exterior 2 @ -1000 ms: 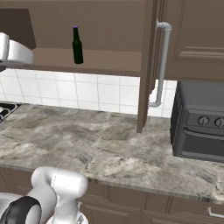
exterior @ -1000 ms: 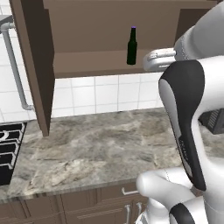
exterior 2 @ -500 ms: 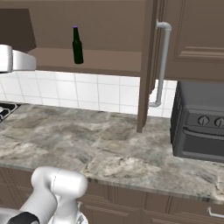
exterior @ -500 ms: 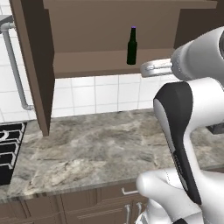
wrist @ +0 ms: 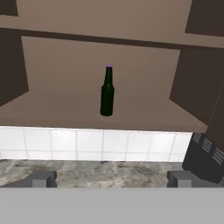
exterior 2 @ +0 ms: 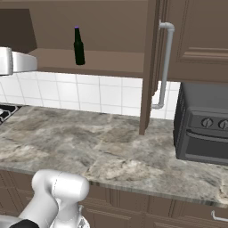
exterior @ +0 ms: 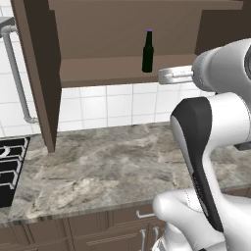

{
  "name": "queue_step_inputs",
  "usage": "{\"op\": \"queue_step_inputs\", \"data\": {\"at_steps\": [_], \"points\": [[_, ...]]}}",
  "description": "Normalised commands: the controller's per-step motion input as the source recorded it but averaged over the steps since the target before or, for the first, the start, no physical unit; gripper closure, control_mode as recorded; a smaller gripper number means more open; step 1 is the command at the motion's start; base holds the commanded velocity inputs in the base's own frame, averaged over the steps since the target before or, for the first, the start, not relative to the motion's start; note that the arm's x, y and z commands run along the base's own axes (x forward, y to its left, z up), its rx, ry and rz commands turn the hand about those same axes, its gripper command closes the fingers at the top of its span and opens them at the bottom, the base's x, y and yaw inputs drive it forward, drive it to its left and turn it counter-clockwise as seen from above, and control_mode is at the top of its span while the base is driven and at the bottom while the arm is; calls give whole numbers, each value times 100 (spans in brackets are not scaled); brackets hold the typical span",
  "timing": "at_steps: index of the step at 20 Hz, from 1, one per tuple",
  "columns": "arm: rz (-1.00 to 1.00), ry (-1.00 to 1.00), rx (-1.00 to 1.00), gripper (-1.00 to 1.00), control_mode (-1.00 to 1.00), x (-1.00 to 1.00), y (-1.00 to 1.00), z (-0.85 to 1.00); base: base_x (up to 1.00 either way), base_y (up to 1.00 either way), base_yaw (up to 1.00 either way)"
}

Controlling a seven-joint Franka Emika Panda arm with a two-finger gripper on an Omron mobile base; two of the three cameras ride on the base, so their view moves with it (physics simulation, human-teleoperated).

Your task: Open the cabinet directly in front. Then move the beer and the mug to the dining counter with the candle on it.

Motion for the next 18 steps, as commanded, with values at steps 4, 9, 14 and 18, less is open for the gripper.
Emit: {"op": "queue_step_inputs", "data": {"at_steps": [4, 9, 14, 18], "points": [[0, -4, 0, -100, -100, 27, -6, 6, 0, 0, 0], [0, 1, 0, -100, -100, 50, -4, 0, 0, 0, 0], [0, 3, 0, -100, -100, 53, 0, 0, 0, 0, 0], [0, 0, 0, -100, -100, 54, -5, 0, 0, 0, 0]]}}
